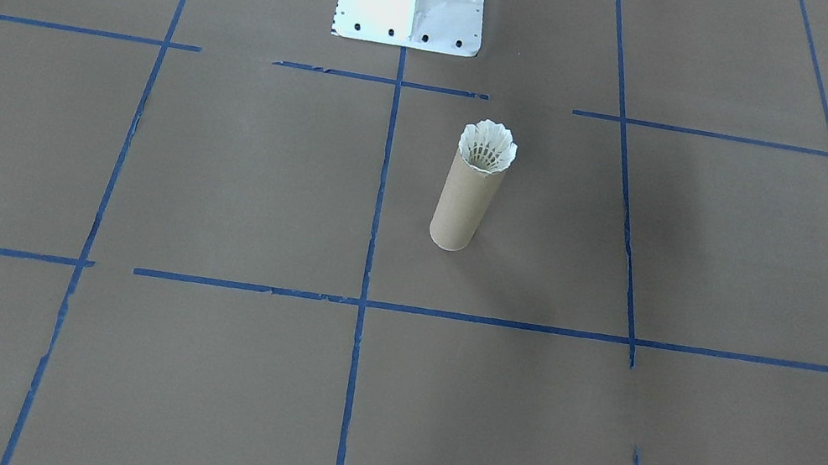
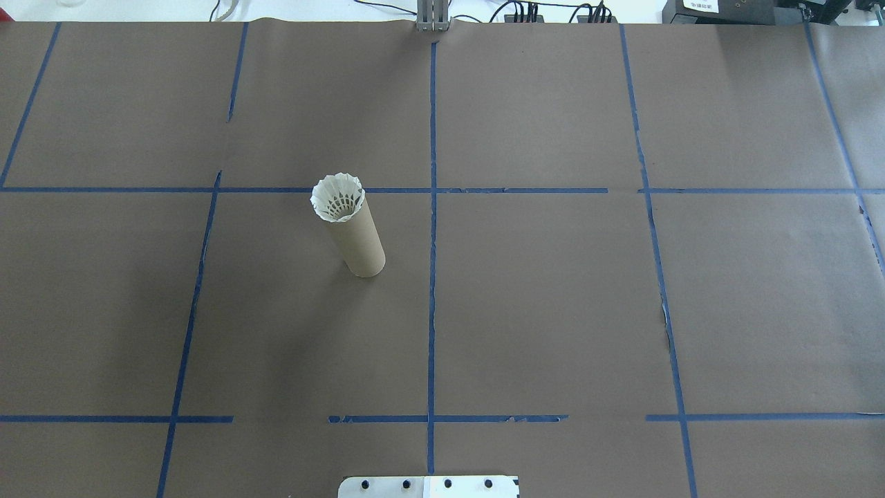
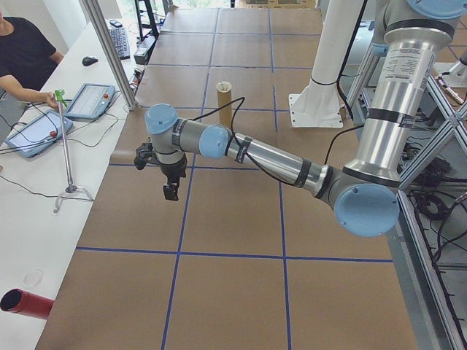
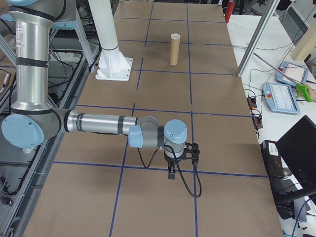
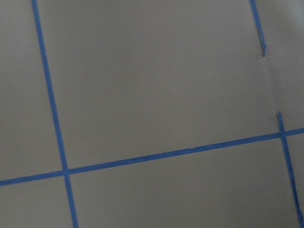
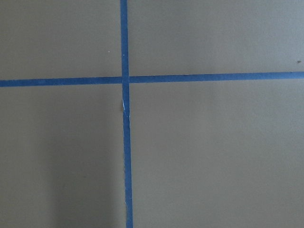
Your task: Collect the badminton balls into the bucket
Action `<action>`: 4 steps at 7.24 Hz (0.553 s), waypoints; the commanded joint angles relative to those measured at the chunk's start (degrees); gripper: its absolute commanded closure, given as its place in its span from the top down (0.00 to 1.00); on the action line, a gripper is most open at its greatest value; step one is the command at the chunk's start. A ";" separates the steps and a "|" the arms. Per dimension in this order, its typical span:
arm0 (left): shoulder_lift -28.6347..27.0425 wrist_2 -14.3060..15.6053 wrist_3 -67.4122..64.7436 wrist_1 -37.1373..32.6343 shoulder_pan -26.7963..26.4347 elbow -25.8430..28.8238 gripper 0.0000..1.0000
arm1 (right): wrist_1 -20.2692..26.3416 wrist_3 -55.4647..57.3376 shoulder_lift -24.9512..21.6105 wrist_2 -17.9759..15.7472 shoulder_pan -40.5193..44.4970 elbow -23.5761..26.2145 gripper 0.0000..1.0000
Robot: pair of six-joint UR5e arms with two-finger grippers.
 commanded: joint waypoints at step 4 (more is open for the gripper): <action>4.61 1.81 14.42 0.25 -4.21 10.42 1.00 | 0.00 0.00 0.00 0.00 0.00 0.00 1.00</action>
